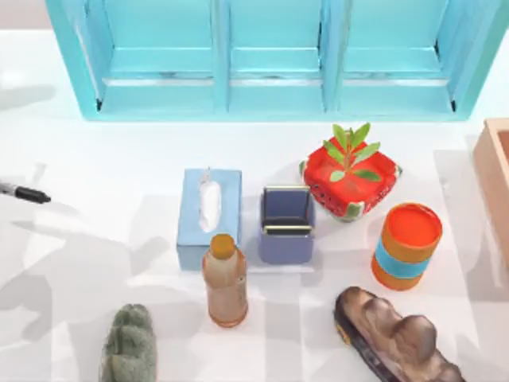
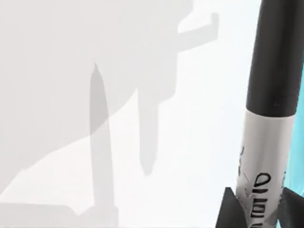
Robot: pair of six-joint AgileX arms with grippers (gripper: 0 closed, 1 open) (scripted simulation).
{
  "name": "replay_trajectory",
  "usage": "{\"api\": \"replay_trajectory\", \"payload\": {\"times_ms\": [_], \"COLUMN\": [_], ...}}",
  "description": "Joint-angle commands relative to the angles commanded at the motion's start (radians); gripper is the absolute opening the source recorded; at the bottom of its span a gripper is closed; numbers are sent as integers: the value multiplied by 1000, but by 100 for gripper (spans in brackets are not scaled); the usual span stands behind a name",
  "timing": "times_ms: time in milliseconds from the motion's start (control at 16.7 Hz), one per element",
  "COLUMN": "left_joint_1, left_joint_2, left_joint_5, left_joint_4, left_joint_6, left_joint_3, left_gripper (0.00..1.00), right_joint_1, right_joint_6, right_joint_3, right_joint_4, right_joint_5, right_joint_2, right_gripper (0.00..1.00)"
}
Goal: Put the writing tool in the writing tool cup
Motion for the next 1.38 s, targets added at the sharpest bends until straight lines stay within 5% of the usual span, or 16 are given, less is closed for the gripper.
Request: {"api": "replay_trajectory", "payload": {"times_ms": [420,960,1140,1380], "left_joint_1": [72,76,35,-121], "left_joint_2": [-441,-477,-402,-208], "left_joint_5": [49,45,-42,-307], "left_joint_4": [-419,-461,-400,-197], "left_joint_6": [54,61,83,211], "left_joint_3": [-36,-34,22,185], "left_gripper": [0,0,0,0], "right_joint_1": [0,0,0,0], "right_joint_6": [0,0,0,0], "right_joint_3": [0,0,0,0], "right_joint_4": [0,0,0,0], "right_joint_5": [0,0,0,0], "right_joint_2": [0,0,0,0], "right_gripper": [100,100,100,100]}}
